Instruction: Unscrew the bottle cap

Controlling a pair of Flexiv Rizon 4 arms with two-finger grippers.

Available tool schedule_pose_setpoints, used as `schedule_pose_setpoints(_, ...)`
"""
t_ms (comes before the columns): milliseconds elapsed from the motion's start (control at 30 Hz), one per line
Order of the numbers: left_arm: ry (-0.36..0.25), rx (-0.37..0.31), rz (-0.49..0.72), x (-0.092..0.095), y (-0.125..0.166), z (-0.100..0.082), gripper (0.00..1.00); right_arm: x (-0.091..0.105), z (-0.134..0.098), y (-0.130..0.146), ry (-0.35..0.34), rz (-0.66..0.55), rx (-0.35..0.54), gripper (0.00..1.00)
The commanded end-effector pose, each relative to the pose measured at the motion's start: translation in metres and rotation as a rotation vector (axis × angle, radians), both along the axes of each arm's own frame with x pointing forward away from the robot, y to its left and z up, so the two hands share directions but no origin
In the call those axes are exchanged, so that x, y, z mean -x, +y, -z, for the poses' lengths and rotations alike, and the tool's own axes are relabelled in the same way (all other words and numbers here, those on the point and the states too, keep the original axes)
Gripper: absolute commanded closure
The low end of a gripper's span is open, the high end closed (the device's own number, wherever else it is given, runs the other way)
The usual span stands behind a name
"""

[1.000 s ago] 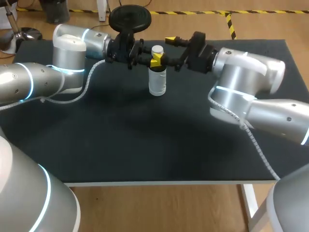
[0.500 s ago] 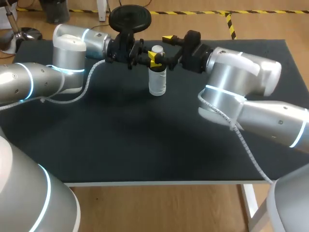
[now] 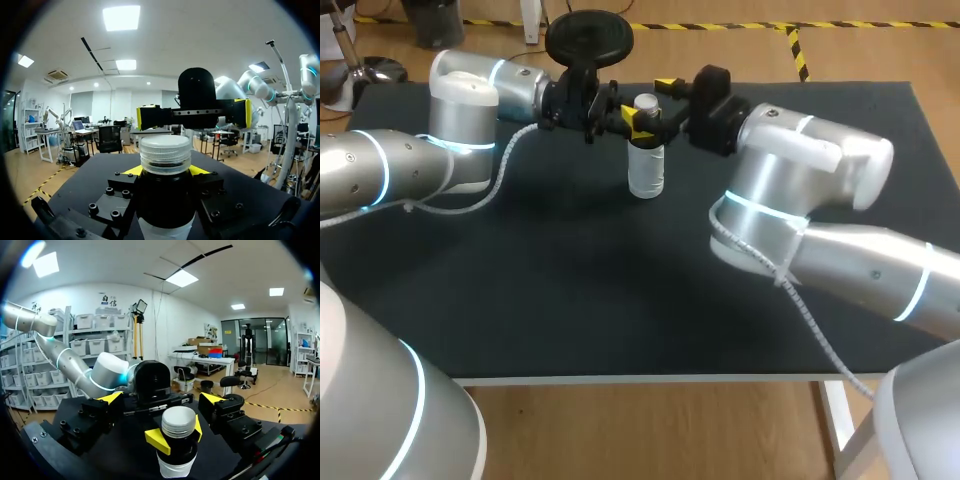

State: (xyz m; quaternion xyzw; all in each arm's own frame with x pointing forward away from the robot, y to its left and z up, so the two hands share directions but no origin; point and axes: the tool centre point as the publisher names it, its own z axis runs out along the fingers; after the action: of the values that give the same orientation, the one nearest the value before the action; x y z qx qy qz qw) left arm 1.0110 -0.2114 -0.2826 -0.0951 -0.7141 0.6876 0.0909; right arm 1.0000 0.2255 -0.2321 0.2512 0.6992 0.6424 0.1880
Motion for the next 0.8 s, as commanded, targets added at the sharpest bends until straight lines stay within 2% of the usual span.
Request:
schedule_pose_setpoints(33, 0.000, -0.002, -0.001, 0.000, -0.001, -0.001, 1.00, -0.002, 0.004, 0.008, -0.004, 0.122, 0.013, 0.00)
schedule_pose_setpoints(800, 0.000, -0.002, -0.001, 0.000, -0.001, -0.001, 1.00, -0.012, 0.013, 0.009, 0.007, 0.139, 0.010, 0.00)
